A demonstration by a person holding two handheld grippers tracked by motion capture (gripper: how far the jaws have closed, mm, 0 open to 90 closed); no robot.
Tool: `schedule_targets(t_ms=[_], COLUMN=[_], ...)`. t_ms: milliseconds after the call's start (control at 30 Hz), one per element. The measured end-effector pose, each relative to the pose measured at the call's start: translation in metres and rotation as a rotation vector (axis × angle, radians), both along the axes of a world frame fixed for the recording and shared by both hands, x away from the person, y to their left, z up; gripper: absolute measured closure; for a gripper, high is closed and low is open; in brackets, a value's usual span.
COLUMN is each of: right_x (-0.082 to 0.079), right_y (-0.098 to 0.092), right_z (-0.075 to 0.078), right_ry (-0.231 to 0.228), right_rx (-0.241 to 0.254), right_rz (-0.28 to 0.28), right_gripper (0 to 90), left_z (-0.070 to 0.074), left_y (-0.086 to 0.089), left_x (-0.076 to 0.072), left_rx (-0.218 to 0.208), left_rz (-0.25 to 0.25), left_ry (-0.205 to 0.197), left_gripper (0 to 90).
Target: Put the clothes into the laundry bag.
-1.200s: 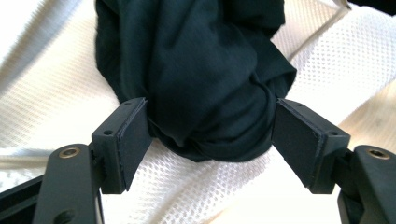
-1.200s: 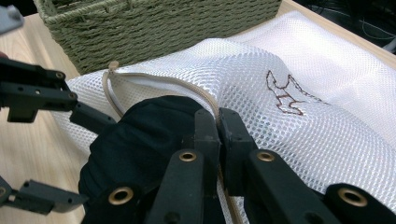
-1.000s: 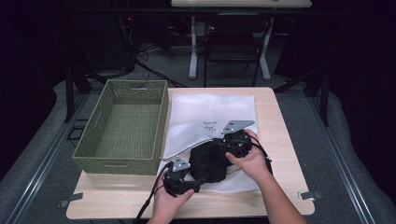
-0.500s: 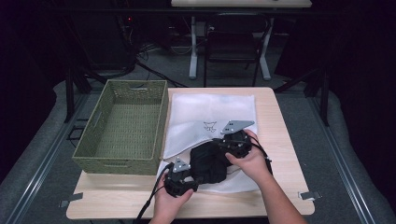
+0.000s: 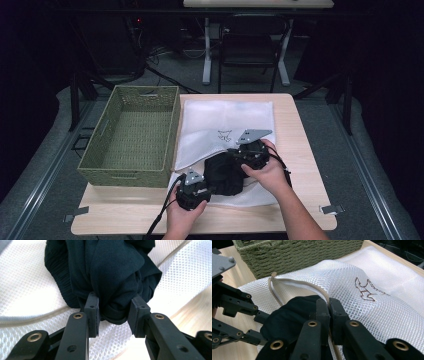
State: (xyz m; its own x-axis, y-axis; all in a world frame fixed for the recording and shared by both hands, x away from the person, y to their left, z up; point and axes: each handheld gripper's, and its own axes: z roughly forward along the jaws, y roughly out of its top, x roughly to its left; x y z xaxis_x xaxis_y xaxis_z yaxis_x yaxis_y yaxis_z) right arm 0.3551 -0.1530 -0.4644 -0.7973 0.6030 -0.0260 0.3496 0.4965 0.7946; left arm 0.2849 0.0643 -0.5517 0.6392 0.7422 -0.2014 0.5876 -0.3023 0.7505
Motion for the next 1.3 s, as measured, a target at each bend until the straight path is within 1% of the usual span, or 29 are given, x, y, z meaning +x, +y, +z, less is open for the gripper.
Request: schedule_targets(t_ms=[67, 100, 200, 267, 367, 467, 733, 767, 833, 867, 900, 967, 1000, 1133, 1233, 1300], right_x=[0.0, 0.0, 0.0, 0.0, 0.0, 0.0, 0.0, 0.0, 0.0, 0.0, 0.0, 0.0, 0.0, 0.0, 0.0, 0.0], right_y=[0.0, 0.0, 0.0, 0.0, 0.001, 0.001, 0.001, 0.0, 0.0, 0.0, 0.0, 0.0, 0.0, 0.0, 0.0, 0.0], right_z=[0.0, 0.0, 0.0, 0.0, 0.0, 0.0, 0.0, 0.0, 0.0, 0.0, 0.0, 0.0, 0.0, 0.0, 0.0, 0.0], right_ry=[0.001, 0.001, 0.0, 0.001, 0.0, 0.0, 0.0, 0.0, 0.0, 0.0, 0.0, 0.0, 0.0, 0.001, 0.001, 0.001], right_rx=[0.001, 0.001, 0.001, 0.001, 0.0, 0.0, -0.001, 0.0, 0.0, 0.001, 0.0, 0.0, -0.001, 0.0, -0.001, -0.002], right_rz=[0.001, 0.001, 0.003, 0.003, 0.004, 0.005, 0.005, 0.005, 0.005, 0.005, 0.005, 0.005, 0.005, 0.004, 0.004, 0.004], right_gripper=[87.2, 87.3, 87.2, 87.3, 87.3, 87.3, 87.3, 87.3, 87.3, 87.3, 87.3, 87.3, 87.3, 87.3, 87.3, 87.3], left_z=[0.002, 0.002, 0.005, 0.006, 0.008, 0.008, 0.01, 0.01, 0.011, 0.011, 0.011, 0.011, 0.01, 0.01, 0.008, 0.008], left_y=[-0.001, -0.001, -0.002, -0.003, -0.003, -0.005, -0.009, -0.009, -0.009, -0.009, -0.009, -0.009, -0.009, -0.007, -0.007, -0.007], left_x=[0.002, 0.004, 0.007, 0.011, 0.017, 0.023, 0.033, 0.035, 0.038, 0.039, 0.04, 0.043, 0.044, 0.048, 0.049, 0.05], left_rx=[0.002, 0.005, 0.0, -0.001, 0.001, -0.011, -0.005, 0.001, -0.008, -0.008, -0.002, 0.006, 0.008, 0.013, 0.008, 0.007], left_rz=[0.002, 0.003, 0.01, 0.016, 0.022, 0.044, 0.065, 0.07, 0.081, 0.085, 0.09, 0.1, 0.109, 0.121, 0.133, 0.136], left_ry=[0.002, -0.003, -0.003, -0.012, -0.013, -0.023, -0.045, -0.049, -0.048, -0.055, -0.051, -0.071, -0.073, -0.069, -0.079, -0.078], left_gripper=[66.4, 66.6, 67.1, 67.4, 68.0, 68.8, 70.3, 70.3, 70.4, 70.4, 70.4, 70.4, 70.4, 70.4, 70.4, 70.3])
